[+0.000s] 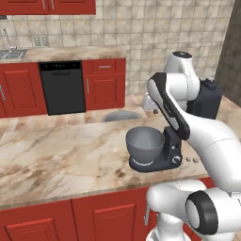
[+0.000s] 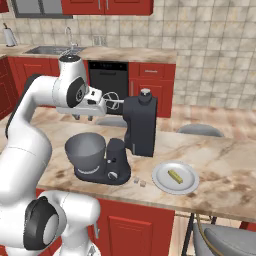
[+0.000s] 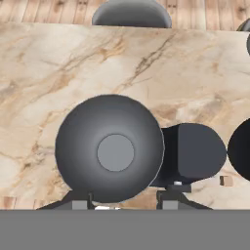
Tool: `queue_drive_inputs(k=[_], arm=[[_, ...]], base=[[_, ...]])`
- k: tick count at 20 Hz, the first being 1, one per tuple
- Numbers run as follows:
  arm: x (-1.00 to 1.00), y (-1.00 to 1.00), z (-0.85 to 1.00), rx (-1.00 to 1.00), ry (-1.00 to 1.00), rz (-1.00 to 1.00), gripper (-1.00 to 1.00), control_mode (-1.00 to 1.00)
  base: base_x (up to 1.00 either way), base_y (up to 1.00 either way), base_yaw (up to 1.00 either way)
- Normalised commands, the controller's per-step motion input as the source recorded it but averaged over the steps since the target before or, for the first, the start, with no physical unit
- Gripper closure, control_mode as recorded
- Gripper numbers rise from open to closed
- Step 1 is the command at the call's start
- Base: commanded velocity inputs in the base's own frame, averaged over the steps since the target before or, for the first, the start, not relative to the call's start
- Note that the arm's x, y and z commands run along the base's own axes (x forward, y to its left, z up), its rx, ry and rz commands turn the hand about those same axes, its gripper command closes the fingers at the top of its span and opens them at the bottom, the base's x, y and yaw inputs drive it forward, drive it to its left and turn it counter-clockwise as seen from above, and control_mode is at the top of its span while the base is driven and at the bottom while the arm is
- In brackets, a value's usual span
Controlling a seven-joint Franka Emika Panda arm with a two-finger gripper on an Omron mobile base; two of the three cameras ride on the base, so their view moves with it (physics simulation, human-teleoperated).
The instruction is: Add butter and sugar cubes to the stand mixer bowl and then turn on the stand mixer to begin making frosting.
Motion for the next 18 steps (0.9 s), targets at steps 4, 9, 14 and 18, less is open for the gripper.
queue_drive_inputs(k=[4, 9, 14, 18], arm=[[-0.12, 0.04, 0.00, 0.00, 0.00, 0.00, -1.00, 1.00], [0.00, 0.00, 0.00, 0.00, 0.00, 0.00, -1.00, 1.00], [0.00, 0.00, 0.00, 0.00, 0.00, 0.00, -1.00, 1.00], [0.00, 0.00, 0.00, 0.00, 0.00, 0.00, -1.00, 1.00]], base=[[-0.03, 0.03, 0.00], [-0.01, 0.42, 0.00], [0.09, 0.56, 0.00], [0.23, 0.59, 0.00]])
